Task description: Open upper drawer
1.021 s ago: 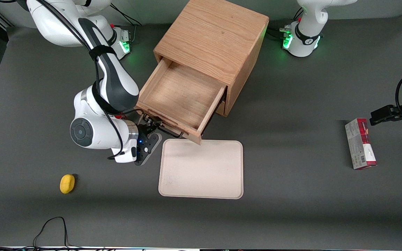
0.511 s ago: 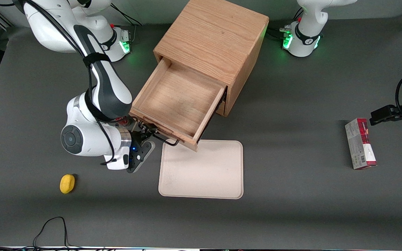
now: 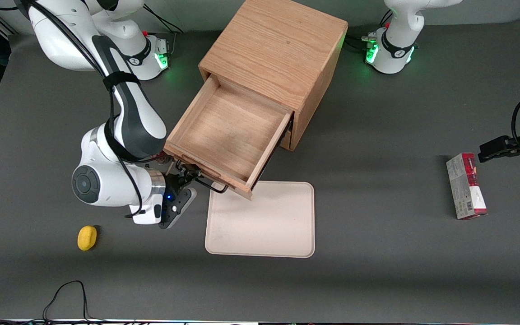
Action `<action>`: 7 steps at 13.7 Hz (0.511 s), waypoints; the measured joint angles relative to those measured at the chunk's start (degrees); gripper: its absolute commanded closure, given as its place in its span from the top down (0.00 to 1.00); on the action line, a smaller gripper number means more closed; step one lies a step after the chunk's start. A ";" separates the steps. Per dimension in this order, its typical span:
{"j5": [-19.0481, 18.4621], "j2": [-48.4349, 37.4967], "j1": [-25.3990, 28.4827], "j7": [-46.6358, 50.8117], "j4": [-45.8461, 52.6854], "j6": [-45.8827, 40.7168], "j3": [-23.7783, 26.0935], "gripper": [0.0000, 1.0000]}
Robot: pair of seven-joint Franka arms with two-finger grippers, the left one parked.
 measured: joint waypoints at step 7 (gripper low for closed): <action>0.08 0.92 -1.08 0.00 1.46 -0.82 0.11 1.00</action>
